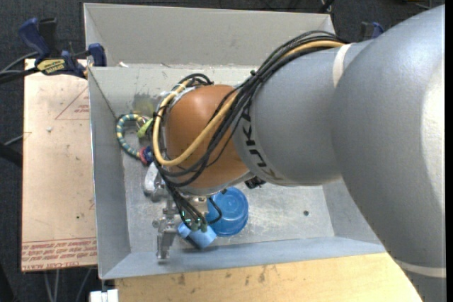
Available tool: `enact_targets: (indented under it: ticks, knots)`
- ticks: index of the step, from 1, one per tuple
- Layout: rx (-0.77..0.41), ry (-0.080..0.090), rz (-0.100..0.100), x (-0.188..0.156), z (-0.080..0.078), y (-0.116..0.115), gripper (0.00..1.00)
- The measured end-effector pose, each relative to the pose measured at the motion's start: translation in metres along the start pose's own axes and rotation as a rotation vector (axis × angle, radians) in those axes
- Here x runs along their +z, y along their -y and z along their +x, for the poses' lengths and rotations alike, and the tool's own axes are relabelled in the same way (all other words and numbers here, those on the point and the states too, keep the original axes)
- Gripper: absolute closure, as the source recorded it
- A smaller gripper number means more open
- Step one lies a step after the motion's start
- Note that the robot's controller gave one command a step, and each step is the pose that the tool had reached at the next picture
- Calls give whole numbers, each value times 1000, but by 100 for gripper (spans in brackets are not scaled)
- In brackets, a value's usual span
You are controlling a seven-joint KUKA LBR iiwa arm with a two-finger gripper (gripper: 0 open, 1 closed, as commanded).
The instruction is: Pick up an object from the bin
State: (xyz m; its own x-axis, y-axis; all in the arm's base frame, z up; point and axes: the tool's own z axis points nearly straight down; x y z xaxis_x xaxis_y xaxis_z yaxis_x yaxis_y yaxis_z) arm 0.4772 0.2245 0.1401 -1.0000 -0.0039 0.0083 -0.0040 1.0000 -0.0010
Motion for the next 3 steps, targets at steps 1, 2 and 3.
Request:
enact_targets:
  ticks: [1, 2, 3]
  knots:
    - [4, 7, -2, -4, -2, 1, 0]
    - [-186, 18, -6, 41, -56, 38, 0]
    - [-207, 17, -3, 63, -79, 47, 0]
